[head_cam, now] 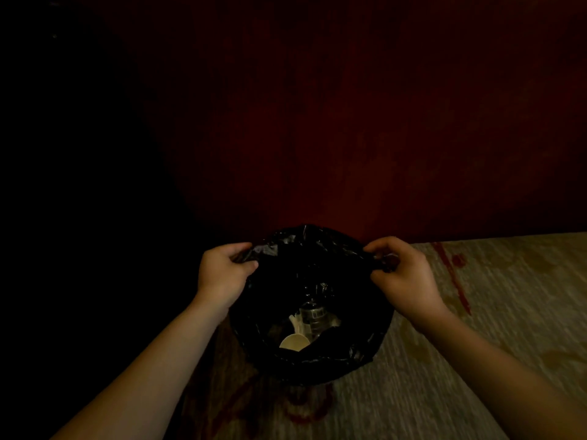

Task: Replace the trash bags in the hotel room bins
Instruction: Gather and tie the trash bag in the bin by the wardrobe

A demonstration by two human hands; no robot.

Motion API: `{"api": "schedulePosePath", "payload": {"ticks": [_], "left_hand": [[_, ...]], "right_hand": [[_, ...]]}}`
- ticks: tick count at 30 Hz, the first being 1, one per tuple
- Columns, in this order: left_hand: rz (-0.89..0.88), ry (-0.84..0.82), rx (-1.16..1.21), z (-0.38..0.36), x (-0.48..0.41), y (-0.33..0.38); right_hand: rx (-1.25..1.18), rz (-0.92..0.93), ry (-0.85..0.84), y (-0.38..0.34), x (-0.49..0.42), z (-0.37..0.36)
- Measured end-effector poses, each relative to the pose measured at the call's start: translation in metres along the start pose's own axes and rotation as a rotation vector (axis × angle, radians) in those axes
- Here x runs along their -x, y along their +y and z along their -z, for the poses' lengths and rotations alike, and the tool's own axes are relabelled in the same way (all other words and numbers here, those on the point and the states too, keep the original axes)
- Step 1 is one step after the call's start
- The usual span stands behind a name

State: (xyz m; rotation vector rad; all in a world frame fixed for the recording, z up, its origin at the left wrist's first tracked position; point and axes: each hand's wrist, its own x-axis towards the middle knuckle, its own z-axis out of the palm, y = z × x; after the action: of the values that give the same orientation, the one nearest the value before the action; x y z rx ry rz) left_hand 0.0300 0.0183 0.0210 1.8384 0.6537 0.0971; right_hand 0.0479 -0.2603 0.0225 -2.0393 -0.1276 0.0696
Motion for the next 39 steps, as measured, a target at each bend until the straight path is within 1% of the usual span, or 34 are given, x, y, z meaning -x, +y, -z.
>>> {"api": "schedulePosePath", "payload": {"ticks": [2,3,4,5,7,8,10,11,15,18,19,20,23,24,25,26,28,29,32,34,36,38,39], "left_hand": [[-0.125,0.034,-0.093,0.004,0.007,0.010],[-0.181,0.044,-0.108,0.006,0.011,0.015],[-0.218,0.039,-0.099,0.010,0.014,0.021],[-0.237,0.017,-0.077,0.013,0.017,0.024],[-0.243,-0.066,-0.053,0.019,0.020,0.029],[-0.233,-0.128,-0.058,0.021,0.021,0.029],[-0.210,-0.217,-0.077,0.021,0.022,0.027],[-0.221,-0.210,-0.103,0.019,0.022,0.025],[-0.378,-0.034,-0.166,0.019,0.024,0.023],[-0.451,0.110,-0.148,0.023,0.020,0.022],[-0.466,0.134,-0.149,0.024,0.020,0.023],[-0.458,0.113,-0.158,0.024,0.019,0.023],[-0.280,-0.144,-0.210,0.021,0.020,0.021],[-0.267,-0.191,-0.238,0.018,0.023,0.021],[-0.290,-0.186,-0.247,0.015,0.024,0.021],[-0.323,-0.145,-0.226,0.014,0.026,0.021],[-0.373,-0.091,-0.146,0.015,0.028,0.027],[-0.387,-0.071,-0.113,0.016,0.028,0.029],[-0.430,0.047,-0.080,0.019,0.030,0.032],[-0.434,0.114,-0.066,0.019,0.030,0.029],[-0.427,0.148,-0.056,0.020,0.031,0.028],[-0.418,0.140,-0.051,0.021,0.030,0.031],[-0.401,0.109,-0.059,0.021,0.029,0.033]], "right_hand": [[-0.263,-0.153,-0.041,-0.010,-0.003,0.004],[-0.327,-0.217,-0.061,-0.015,-0.006,0.006],[-0.310,-0.251,-0.082,-0.019,-0.007,0.009],[-0.211,-0.250,-0.105,-0.021,-0.008,0.010],[0.043,-0.185,-0.113,-0.024,-0.010,0.010],[0.108,-0.141,-0.084,-0.026,-0.009,0.010],[0.110,-0.051,-0.001,-0.028,-0.008,0.009],[0.092,-0.004,0.022,-0.029,-0.006,0.008],[0.140,0.182,0.114,-0.031,0.003,0.008],[0.151,0.188,0.191,-0.030,0.005,0.013],[0.150,0.183,0.200,-0.030,0.005,0.015],[0.160,0.198,0.207,-0.030,0.005,0.018],[0.207,0.329,0.203,-0.032,0.007,0.022],[0.198,0.363,0.196,-0.033,0.008,0.022],[0.180,0.379,0.190,-0.034,0.008,0.023],[0.162,0.378,0.184,-0.034,0.009,0.026],[0.096,0.296,0.112,-0.034,0.011,0.033],[0.024,0.195,0.027,-0.035,0.013,0.037],[-0.240,-0.244,-0.219,-0.025,0.023,0.043],[-0.258,-0.416,-0.325,-0.015,0.030,0.043],[-0.237,-0.482,-0.369,-0.007,0.034,0.038],[-0.183,-0.471,-0.381,-0.004,0.034,0.033],[-0.145,-0.449,-0.384,-0.005,0.034,0.032]]}}
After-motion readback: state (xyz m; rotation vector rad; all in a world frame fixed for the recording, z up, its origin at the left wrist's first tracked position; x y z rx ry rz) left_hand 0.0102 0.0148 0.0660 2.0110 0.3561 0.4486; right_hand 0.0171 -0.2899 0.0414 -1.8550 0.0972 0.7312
